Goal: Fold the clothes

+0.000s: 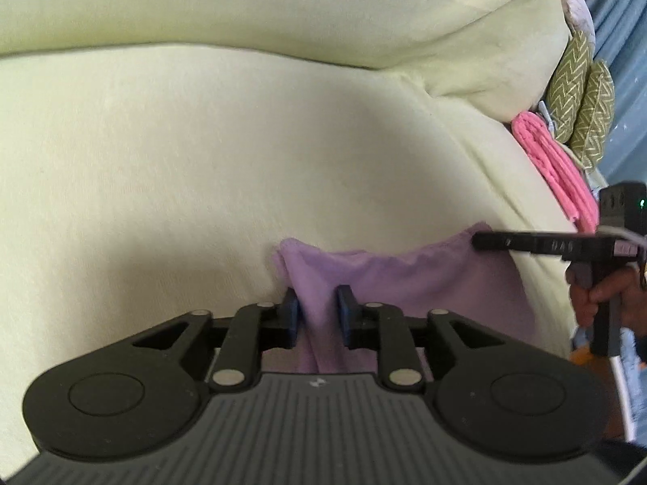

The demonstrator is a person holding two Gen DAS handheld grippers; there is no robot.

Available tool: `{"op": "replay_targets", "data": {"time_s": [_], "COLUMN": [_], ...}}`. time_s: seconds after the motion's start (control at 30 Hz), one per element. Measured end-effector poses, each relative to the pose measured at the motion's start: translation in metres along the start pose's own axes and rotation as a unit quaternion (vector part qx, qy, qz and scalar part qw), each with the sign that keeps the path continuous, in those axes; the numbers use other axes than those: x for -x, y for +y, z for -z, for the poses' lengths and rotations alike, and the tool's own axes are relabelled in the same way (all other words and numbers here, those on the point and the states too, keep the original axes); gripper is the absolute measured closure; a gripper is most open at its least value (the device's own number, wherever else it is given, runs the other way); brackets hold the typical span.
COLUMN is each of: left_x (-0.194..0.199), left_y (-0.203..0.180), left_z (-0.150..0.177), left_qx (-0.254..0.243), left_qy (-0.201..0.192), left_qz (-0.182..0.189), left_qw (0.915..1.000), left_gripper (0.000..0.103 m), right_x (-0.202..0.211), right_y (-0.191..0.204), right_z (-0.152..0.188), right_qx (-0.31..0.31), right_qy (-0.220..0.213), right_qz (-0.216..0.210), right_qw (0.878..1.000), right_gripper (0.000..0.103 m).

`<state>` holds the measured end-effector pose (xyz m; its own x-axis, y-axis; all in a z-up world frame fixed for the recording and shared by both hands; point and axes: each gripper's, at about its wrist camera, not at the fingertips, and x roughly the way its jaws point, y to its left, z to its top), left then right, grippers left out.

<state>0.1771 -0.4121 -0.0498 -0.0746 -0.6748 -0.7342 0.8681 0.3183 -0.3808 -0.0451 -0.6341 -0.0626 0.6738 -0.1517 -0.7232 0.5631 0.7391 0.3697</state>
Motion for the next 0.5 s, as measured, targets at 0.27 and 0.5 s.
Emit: {"op": "replay_targets", "data": {"time_s": [0.27,0.5], "left_x": [0.038,-0.001], "left_y": [-0.015,-0.037], "left_z": [0.014,0.022], "left_qx": [-0.050,-0.114], "left_qy": [-0.104,-0.085], "left_qz": [0.015,-0.050], "left_qw": [0.9932,0.9885], "left_gripper": [0.082,0.091], "right_x": [0.022,0.031], "right_y": [0.019,0.005], "right_z": [0.019,0.044], "right_qx": [0.105,0.114], "right_qy": [-0.044,-0.093], "right_qz": [-0.044,0.050], "right_qw": [0.993,0.988], "right_gripper": [0.077,0.082]}}
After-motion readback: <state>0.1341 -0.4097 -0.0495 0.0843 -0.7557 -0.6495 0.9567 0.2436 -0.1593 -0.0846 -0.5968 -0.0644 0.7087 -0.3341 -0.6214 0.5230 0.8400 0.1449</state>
